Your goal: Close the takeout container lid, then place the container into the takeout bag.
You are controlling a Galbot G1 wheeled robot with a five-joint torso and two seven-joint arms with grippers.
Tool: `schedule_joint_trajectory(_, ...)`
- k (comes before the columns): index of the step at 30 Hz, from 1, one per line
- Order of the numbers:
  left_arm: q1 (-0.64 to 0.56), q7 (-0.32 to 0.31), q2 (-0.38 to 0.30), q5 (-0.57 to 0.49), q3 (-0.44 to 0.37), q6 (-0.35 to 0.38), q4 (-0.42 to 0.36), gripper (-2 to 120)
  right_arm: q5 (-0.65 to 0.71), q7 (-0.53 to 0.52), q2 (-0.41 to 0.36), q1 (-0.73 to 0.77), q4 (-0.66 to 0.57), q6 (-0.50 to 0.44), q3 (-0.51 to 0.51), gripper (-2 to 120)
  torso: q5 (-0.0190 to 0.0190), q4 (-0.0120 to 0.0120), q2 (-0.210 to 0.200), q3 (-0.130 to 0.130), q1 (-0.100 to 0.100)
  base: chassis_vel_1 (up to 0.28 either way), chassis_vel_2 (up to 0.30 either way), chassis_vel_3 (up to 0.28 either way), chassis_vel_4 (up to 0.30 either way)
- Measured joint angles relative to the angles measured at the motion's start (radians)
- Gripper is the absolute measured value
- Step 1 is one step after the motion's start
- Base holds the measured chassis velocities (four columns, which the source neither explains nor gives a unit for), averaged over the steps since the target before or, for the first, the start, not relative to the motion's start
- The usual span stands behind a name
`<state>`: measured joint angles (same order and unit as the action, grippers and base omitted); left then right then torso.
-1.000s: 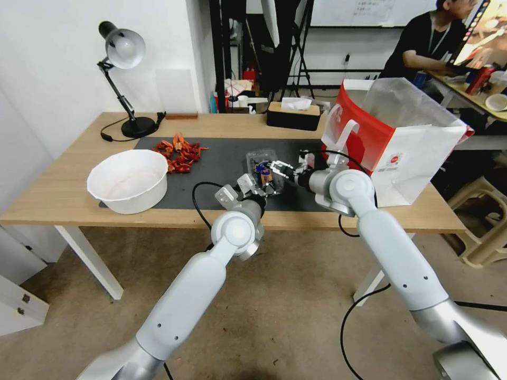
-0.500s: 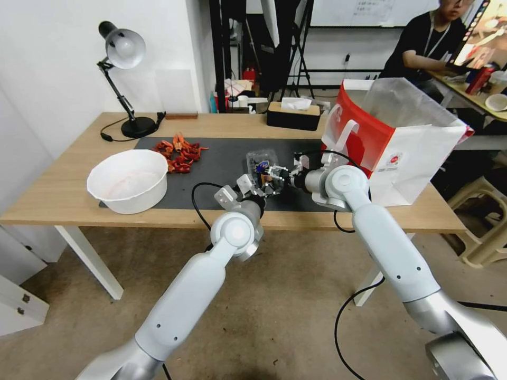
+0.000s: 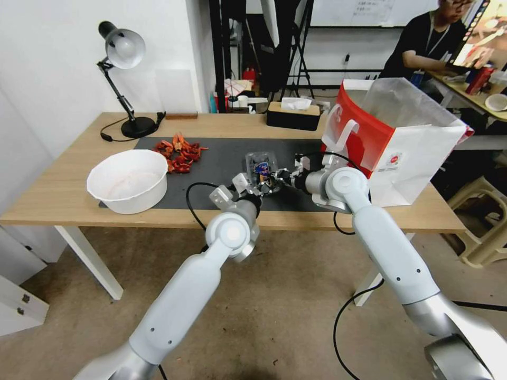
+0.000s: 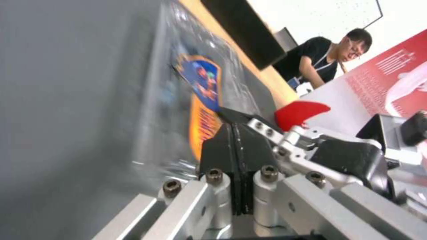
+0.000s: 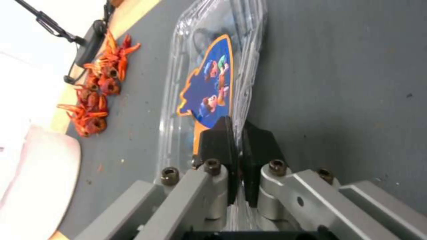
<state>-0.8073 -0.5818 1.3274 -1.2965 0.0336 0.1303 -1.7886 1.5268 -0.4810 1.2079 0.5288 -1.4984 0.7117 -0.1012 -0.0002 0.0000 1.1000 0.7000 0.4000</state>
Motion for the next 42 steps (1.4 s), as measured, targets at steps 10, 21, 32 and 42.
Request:
schedule_joint_trajectory(10, -0.273, 0.172, -0.136, 0.362, -0.137, -0.06, -0.186, 0, 0.015, 0.028, -0.006, 0.028, -0.03, -0.005, -0.034, 0, 0.0, 0.0008, 0.0, 0.0, 0.0, 0.0, 0.0, 0.0, 0.0)
schedule_joint_trajectory(21, -0.501, 0.237, -0.242, 0.838, -0.221, -0.21, -0.226, 32, 0.04, 0.037, -0.053, 0.107, -0.118, -0.029, -0.099, 0, -0.0001, 0.0005, 0.0, 0.0, 0.0, 0.0, 0.0, 0.0, 0.0)
schedule_joint_trajectory(32, -0.686, 0.2, -0.242, 0.974, -0.337, -0.182, -0.244, 71, 0.046, 0.043, -0.049, 0.11, -0.124, -0.034, -0.101, 0, 0.0001, 0.0001, 0.0, 0.0, 0.0, 0.0, 0.0, 0.0, 0.0)
schedule_joint_trajectory(42, -0.777, 0.198, -0.2, 1.001, -0.355, -0.228, -0.227, 99, 0.062, 0.064, -0.058, 0.109, -0.153, -0.058, -0.106, 0, 0.0003, -0.0001, 0.0, 0.0, 0.0, 0.0, 0.0, 0.0, 0.0)
